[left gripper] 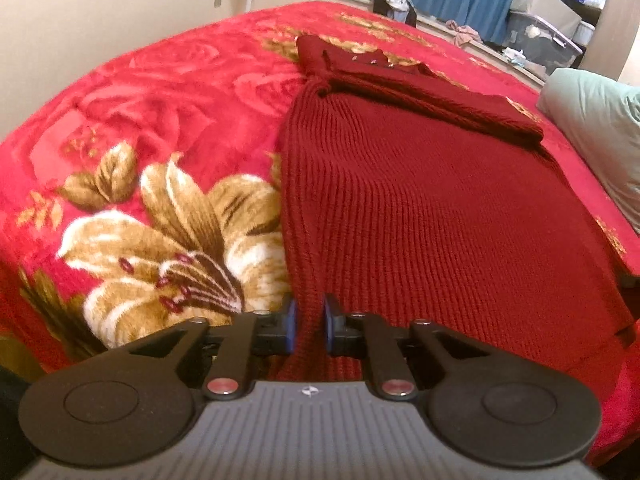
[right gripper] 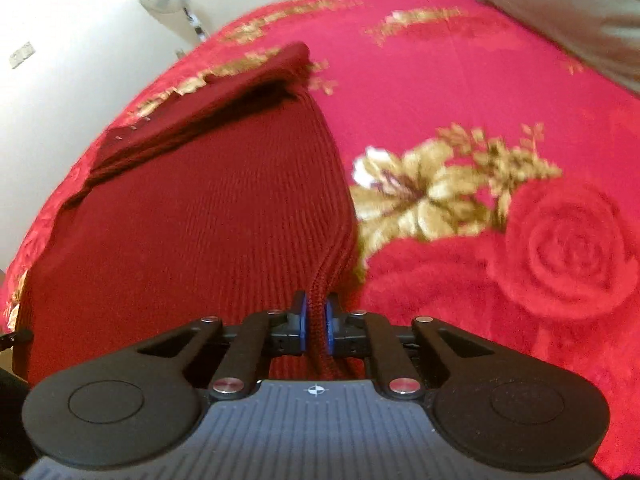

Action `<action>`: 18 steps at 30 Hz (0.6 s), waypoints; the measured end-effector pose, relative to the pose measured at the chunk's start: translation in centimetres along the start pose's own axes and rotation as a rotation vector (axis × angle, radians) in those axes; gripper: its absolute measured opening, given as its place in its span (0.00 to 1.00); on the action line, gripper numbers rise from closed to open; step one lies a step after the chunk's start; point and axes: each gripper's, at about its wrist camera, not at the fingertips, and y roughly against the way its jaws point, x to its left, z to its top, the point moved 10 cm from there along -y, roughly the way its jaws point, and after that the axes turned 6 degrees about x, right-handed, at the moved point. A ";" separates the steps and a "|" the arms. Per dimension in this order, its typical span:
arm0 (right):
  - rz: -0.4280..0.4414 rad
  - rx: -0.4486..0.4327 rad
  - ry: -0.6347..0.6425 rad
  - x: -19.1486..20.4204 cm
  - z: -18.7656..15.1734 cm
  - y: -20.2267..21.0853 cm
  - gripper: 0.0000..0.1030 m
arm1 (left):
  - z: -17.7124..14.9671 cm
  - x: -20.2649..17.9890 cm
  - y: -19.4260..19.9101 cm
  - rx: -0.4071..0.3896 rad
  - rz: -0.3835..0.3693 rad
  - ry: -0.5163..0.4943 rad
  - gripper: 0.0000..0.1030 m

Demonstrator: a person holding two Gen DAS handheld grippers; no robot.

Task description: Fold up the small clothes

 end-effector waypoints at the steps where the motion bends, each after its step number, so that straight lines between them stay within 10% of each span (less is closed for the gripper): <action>1: -0.032 0.017 0.001 -0.4 -0.2 -0.4 0.15 | -0.1 0.1 -0.2 0.012 -0.007 0.008 0.20; 3: -0.076 0.037 0.010 -0.9 -0.5 -1.0 0.26 | -0.2 0.1 -0.4 0.020 -0.007 0.013 0.21; 18: -0.122 0.058 0.075 -0.6 -1.1 -1.0 0.26 | -0.5 0.6 -0.4 0.025 0.006 0.030 0.26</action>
